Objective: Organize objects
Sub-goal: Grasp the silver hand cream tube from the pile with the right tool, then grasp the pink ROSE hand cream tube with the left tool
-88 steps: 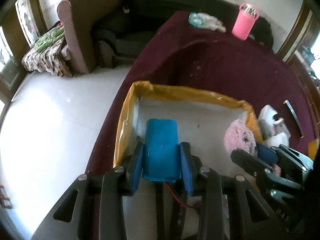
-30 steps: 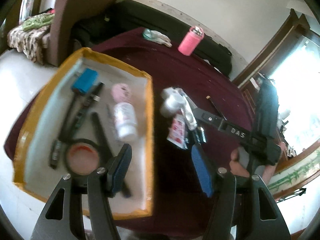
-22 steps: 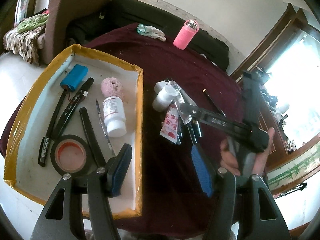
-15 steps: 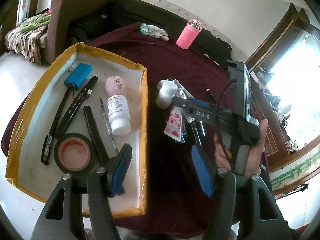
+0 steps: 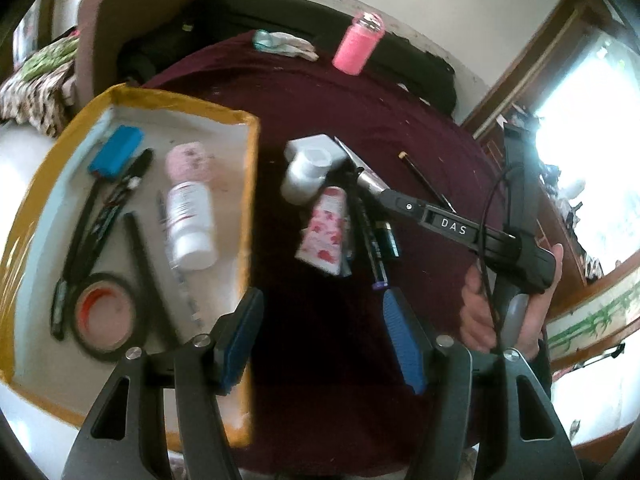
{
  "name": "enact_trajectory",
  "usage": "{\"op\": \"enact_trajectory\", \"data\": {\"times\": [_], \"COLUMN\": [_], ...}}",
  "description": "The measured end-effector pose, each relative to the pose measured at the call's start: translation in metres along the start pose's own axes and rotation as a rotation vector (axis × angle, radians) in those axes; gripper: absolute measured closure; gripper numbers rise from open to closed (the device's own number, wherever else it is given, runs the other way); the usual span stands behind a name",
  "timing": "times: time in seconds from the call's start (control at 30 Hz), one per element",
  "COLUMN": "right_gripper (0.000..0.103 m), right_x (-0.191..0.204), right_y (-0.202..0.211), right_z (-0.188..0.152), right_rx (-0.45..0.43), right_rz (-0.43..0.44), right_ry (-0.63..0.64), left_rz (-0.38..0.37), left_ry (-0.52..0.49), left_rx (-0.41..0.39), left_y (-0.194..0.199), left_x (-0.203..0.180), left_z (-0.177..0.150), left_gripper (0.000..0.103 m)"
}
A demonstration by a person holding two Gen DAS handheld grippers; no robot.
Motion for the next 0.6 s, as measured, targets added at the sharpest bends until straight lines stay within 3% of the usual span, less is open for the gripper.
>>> {"op": "enact_trajectory", "data": {"times": [0.23, 0.43, 0.6], "right_gripper": [0.073, 0.074, 0.074], "right_x": [-0.007, -0.015, -0.016], "right_y": [-0.002, -0.004, -0.003], "right_z": [-0.01, -0.016, -0.017], "right_rx": [0.045, 0.084, 0.091], "right_rz": [-0.014, -0.008, -0.009], "right_ry": [0.007, -0.041, -0.073], "left_rz": [0.014, 0.104, 0.165], "left_ry": [-0.132, -0.23, -0.262], "left_rx": [0.059, 0.116, 0.15], "left_y": [-0.049, -0.096, -0.117], "left_x": [-0.031, -0.037, -0.029], "left_z": [0.011, 0.017, 0.015], "left_gripper": [0.047, 0.048, 0.062]}}
Point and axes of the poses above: each gripper's, at about its wrist camera, not at the fingertips, and y roughly against the way its jaws point, x to its left, z to its top, the point moved 8 cm from there along -y, roughly the way its jaws point, and after that the axes turned 14 degrees about -x, right-handed, at the moved point
